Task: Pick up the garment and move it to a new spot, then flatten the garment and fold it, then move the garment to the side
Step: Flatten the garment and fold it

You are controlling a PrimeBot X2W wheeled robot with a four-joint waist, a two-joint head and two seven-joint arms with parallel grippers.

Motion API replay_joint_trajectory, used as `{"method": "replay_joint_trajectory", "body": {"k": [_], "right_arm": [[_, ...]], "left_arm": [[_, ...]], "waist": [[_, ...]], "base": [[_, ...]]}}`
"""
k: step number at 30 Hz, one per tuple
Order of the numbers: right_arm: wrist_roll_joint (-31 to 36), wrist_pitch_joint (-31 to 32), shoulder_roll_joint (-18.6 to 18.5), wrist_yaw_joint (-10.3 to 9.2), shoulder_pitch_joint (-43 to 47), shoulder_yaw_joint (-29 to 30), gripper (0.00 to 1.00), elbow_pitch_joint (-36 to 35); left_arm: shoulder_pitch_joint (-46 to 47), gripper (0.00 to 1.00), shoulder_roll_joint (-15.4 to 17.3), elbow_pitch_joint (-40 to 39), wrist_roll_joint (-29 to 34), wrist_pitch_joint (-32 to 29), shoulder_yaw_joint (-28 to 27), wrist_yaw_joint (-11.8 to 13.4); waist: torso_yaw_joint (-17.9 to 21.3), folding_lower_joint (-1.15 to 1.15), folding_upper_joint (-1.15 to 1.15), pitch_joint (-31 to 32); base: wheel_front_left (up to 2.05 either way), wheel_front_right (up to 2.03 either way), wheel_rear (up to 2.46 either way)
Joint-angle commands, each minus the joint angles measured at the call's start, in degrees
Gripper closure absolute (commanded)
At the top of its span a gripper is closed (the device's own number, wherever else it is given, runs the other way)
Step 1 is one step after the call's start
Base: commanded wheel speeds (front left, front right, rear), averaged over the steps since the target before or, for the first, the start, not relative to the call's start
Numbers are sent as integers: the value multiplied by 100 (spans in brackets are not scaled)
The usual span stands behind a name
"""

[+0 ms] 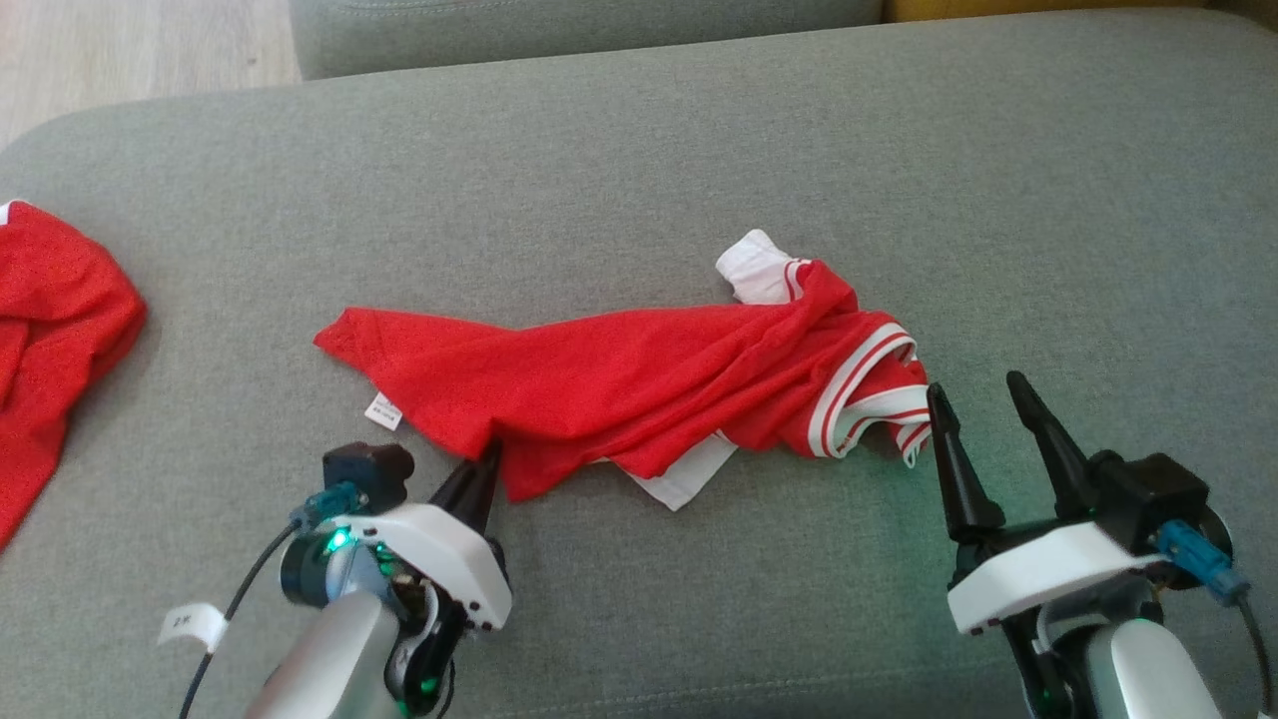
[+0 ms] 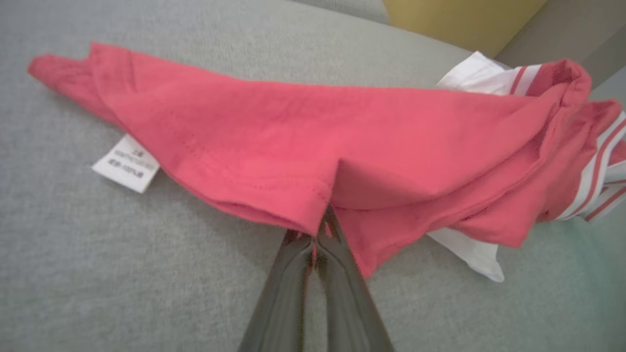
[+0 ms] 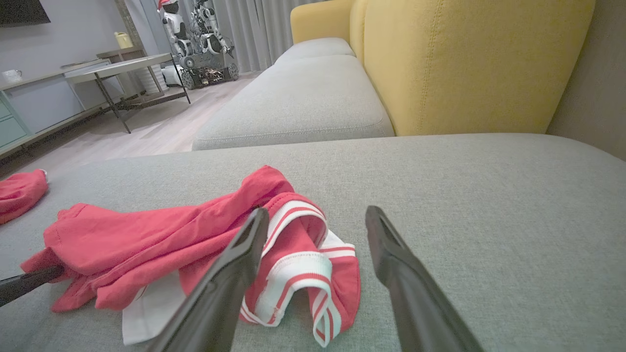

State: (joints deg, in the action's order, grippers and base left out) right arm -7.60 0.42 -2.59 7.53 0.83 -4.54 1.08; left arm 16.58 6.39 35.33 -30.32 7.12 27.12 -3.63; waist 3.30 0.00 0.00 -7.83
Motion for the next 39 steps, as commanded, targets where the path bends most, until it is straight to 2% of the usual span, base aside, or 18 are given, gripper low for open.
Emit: {"method": "replay_joint_trajectory", "body": {"k": [1,9,12,16,18,24,29,30,31,32,36,39], "right_arm": [[-51,-60,-31,-4,-237,-93,0,-166],[-103,-114,-30,-4,-222,-59,0,-119],[-133,-135,-30,-4,-269,-101,0,-121],[-167,-169,-30,-4,-406,-204,0,-93],[-192,-201,-30,-4,-464,-234,0,-65],[-332,-341,-29,-4,-591,-280,0,103],[-368,-426,-29,-4,-638,-266,0,202],[-368,-438,-29,-4,-645,-259,0,213],[-367,-447,-29,-4,-651,-251,0,223],[-367,-454,-29,-4,-658,-243,0,233],[-350,-475,-29,-4,-682,-221,0,275],[-327,-486,-29,-4,-675,-205,0,286]], "left_arm": [[256,100,52,-198,37,127,-198,-31],[224,100,277,-1257,305,420,-157,144],[290,100,391,-1711,357,270,-176,238],[557,100,509,-1944,316,-17,-292,331],[745,100,533,-1847,216,-137,-407,354],[1399,100,491,-654,-216,-289,-824,348],[1688,100,349,211,-436,-192,-926,186],[1737,69,324,336,-447,-137,-925,152],[1783,18,304,450,-439,-75,-913,128],[1831,0,293,550,-402,-1,-887,117],[1915,0,244,785,-257,437,-810,83],[1834,0,237,725,-49,690,-772,178]], "waist": [[-8,0,0,2],[-70,0,0,10],[-41,0,0,-46],[112,0,0,-190],[223,0,0,-280],[607,0,0,-537],[719,0,0,-636],[722,0,0,-647],[720,0,0,-656],[713,0,0,-662],[639,0,0,-618],[557,0,0,-535]], "base": [[0,0,0],[0,0,0],[0,0,0],[0,0,0],[0,0,0],[0,0,0],[0,0,0],[0,0,0],[0,0,0],[0,0,0],[0,0,0],[0,0,0]]}}
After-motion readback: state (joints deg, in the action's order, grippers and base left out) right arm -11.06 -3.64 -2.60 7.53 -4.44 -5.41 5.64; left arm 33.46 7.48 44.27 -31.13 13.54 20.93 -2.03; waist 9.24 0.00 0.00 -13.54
